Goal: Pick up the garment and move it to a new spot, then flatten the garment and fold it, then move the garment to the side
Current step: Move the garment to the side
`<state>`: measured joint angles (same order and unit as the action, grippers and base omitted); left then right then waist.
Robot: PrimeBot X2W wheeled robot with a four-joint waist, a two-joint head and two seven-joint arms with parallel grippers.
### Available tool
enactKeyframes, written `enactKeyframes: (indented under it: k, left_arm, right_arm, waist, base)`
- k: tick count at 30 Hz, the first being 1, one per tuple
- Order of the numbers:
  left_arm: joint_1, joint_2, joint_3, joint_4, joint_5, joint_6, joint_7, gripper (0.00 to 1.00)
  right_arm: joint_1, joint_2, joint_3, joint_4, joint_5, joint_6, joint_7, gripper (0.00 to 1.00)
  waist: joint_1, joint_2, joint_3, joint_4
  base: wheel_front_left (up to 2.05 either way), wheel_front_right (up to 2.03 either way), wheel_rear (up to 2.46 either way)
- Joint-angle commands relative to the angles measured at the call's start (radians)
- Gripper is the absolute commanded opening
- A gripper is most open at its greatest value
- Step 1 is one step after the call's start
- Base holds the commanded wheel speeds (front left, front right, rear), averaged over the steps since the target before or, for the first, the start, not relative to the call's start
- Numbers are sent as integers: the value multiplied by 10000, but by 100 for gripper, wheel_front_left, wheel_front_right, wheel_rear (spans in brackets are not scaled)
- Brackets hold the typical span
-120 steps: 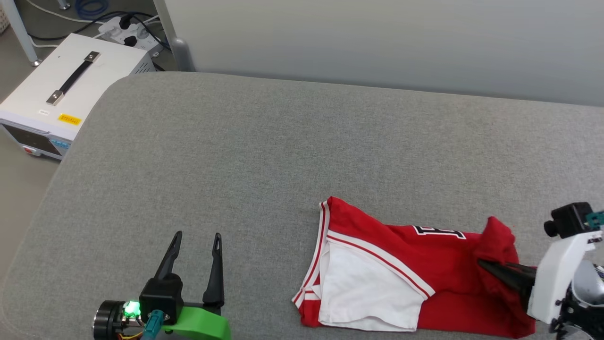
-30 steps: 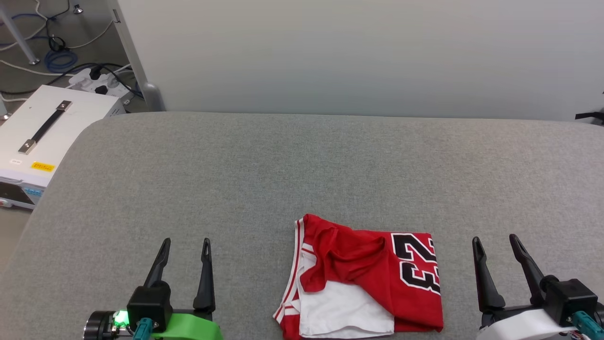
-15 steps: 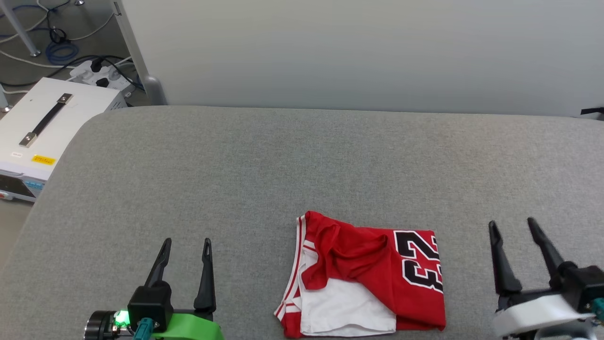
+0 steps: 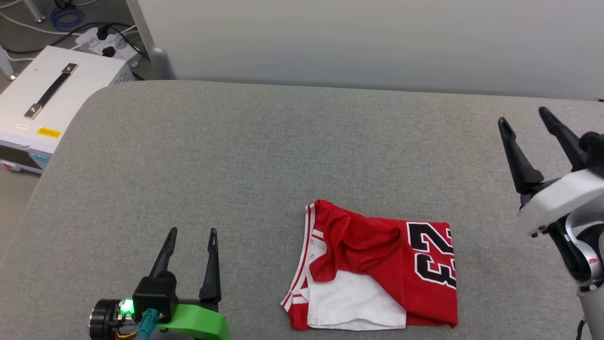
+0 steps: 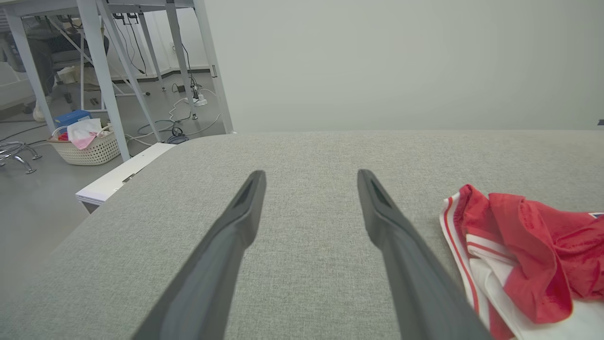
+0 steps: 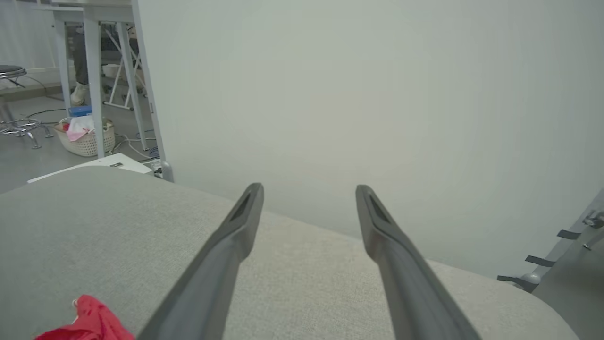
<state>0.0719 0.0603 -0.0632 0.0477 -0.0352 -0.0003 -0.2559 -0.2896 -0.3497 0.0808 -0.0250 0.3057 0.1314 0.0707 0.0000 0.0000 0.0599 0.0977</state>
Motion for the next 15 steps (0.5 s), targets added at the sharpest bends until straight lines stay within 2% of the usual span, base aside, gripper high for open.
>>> enactKeyframes:
  k: [1,7,15]
  left_arm:
    - [-217,-31,-23,1,3,-44,-59,100]
    - [-426,-48,-105,18,-8,-34,-59,100]
    - [-630,-68,-220,13,-48,3,-59,100]
  right_arm:
    - [-248,-196,261,132,411,-7,594,100]
    - [-852,-1070,1249,579,2295,-7,3085,100]
    - [-724,-1784,2153,1284,4789,-7,6014,100]
  waist:
    - [0,0,125,103]
    - [0,0,401,284]
    - [0,0,721,492]
  base:
    - [0,0,0]
    - [0,0,0]
    - [0,0,0]
